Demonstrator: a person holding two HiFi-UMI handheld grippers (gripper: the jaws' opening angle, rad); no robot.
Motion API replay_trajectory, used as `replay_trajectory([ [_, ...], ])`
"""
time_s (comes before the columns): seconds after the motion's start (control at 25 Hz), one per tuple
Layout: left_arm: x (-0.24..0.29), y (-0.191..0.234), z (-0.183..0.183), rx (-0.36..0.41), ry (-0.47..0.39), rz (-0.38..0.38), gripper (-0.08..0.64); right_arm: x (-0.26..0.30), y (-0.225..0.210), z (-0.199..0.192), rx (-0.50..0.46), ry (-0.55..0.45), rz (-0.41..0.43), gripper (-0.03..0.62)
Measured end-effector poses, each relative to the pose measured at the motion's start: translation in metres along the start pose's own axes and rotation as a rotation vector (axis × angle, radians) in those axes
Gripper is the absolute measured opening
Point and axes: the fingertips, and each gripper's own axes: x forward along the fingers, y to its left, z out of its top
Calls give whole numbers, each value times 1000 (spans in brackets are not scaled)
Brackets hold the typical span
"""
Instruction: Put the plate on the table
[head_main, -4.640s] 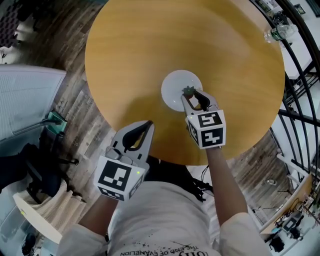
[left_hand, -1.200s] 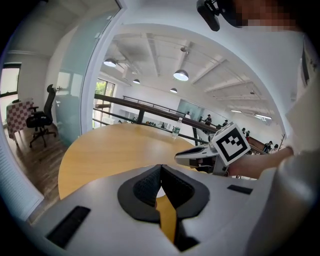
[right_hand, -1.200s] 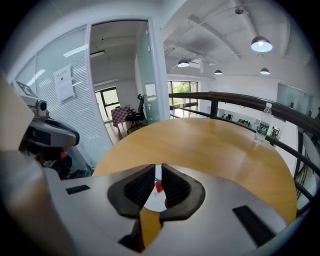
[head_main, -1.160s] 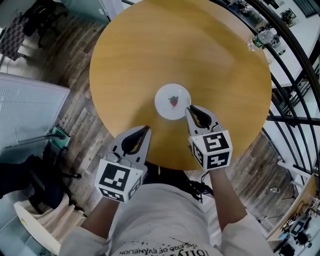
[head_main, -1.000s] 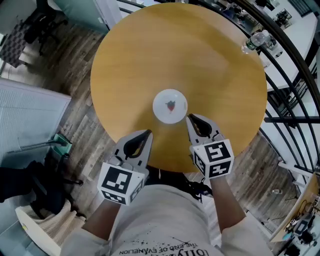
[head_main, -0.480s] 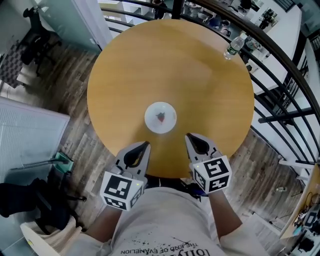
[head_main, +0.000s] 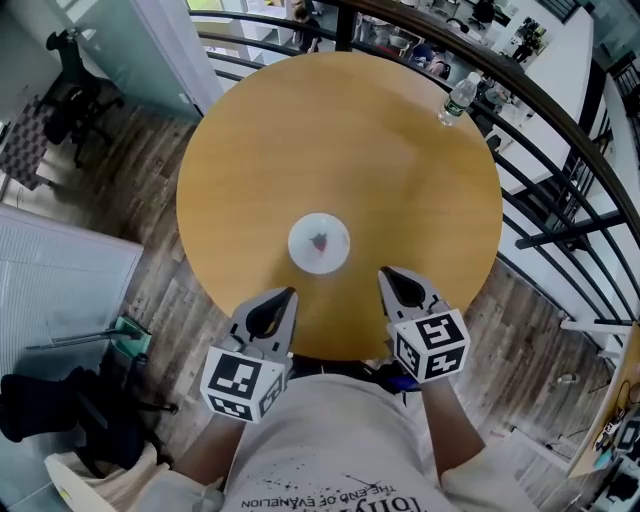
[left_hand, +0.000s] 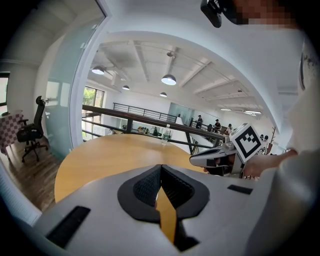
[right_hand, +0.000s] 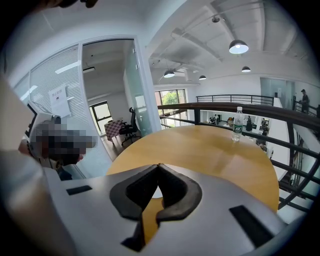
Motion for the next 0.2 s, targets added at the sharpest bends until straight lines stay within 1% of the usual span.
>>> replay_trajectory([
  [0.2, -3, -1, 0, 1, -3, 4, 23, -4, 4, 3, -3, -10, 7, 25],
])
